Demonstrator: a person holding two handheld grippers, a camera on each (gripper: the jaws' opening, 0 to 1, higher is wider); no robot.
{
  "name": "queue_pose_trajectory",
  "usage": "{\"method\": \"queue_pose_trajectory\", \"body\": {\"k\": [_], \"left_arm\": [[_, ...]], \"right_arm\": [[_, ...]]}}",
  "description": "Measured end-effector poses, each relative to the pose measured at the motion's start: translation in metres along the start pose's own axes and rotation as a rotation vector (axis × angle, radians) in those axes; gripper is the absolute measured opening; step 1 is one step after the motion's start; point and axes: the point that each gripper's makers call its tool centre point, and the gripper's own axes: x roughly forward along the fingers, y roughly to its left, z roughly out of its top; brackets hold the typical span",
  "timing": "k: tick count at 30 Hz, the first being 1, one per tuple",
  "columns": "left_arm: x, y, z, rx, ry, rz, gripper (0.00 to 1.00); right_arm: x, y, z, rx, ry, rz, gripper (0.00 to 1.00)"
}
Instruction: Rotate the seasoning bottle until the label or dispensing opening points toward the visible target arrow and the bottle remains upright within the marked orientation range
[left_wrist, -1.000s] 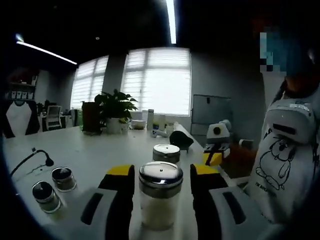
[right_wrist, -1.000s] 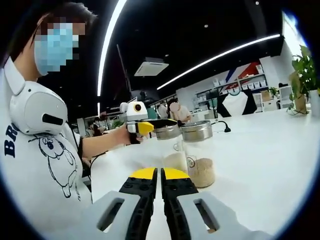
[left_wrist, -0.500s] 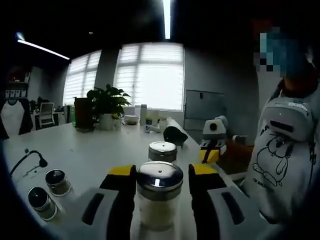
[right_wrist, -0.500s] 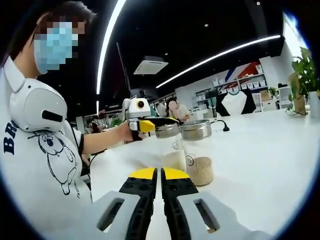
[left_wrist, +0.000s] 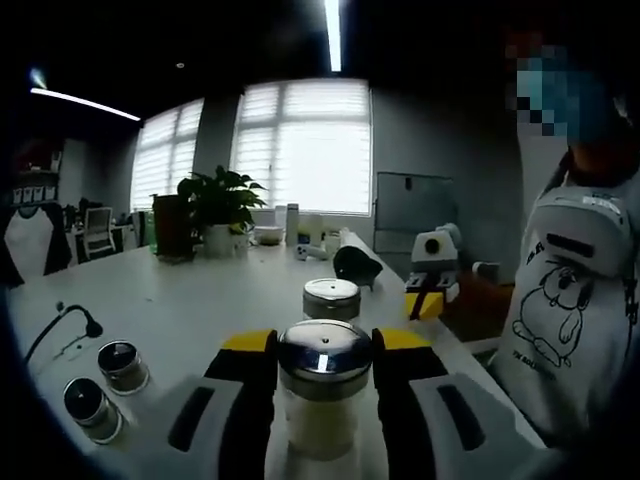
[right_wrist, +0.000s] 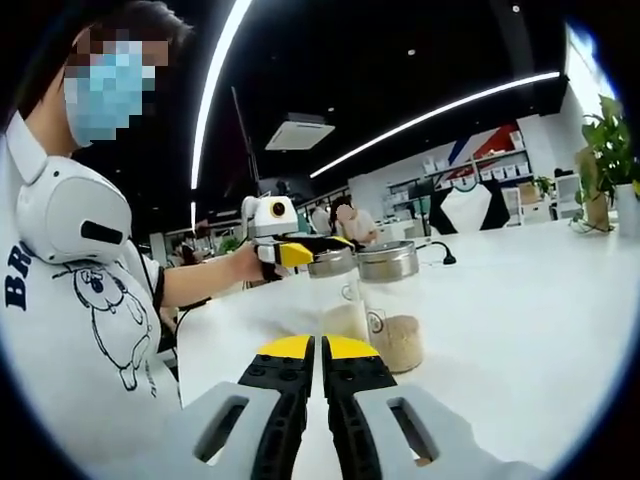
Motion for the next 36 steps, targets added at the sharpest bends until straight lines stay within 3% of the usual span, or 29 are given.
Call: {"method": "queue_pose_trajectory", "body": {"k": [10, 21, 27, 36], "left_arm": [[-0.002, 0.000, 0.000, -0.022, -0.024, 0.077, 0.40], [-0.002, -0.001, 0.000, -0.016, -0.022, 0.266, 0.40], [-0.003, 0.000, 0.000, -0.017, -0.009, 0.316, 0.40], [-0.005, 0.001, 0.000, -0.030, -0.061, 0.426, 0.40]], "right_arm": [[-0.001, -0.003, 0.001, 0.000, -0.006, -0.012, 0.00], [-0.001, -0.006, 0.002, 0.004, -0.018, -0.030, 0.00], [-0.001, -0.007, 0.002, 0.006, -0.019, -0.032, 0.00], [-0.009, -0.014, 0.000, 0.001, -0.017, -0.062, 0.00]]}}
